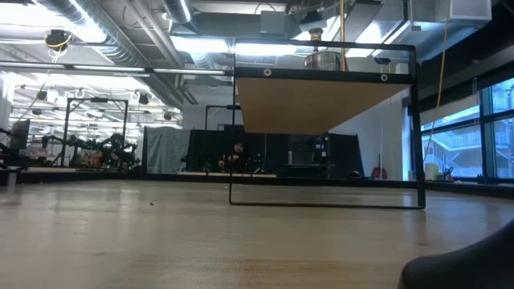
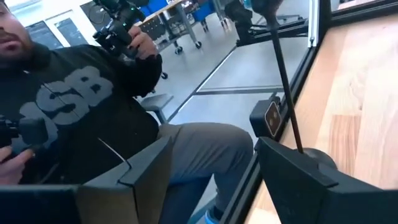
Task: Pick & Place candle stick holders
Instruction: Put the green patterned scented candle on the shelf
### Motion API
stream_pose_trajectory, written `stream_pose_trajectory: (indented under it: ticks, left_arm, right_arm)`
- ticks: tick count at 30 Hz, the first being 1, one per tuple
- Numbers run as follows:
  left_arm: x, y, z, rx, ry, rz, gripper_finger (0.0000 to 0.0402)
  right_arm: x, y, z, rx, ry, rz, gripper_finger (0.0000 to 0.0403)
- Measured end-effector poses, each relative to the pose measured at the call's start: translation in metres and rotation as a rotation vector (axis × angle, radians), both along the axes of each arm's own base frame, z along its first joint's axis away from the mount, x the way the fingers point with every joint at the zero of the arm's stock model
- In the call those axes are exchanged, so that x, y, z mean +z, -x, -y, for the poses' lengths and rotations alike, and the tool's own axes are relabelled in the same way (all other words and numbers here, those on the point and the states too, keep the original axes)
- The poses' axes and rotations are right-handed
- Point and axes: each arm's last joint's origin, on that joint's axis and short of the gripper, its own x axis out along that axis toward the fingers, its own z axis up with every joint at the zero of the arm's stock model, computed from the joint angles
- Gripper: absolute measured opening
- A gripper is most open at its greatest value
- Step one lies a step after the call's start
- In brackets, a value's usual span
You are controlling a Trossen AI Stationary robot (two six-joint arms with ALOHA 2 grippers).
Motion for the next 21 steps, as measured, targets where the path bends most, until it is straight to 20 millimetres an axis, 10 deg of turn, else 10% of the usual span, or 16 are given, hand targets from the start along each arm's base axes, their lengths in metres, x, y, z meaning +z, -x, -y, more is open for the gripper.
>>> stream_pose_trajectory:
  ticks: [21]
  left_arm:
    - [0.001, 0.028, 0.025, 0.128, -0.012, 0.055, 0.0398]
  right_arm:
    - [0.029, 0.006, -0.037, -0.037, 0.28, -0.406, 0.024]
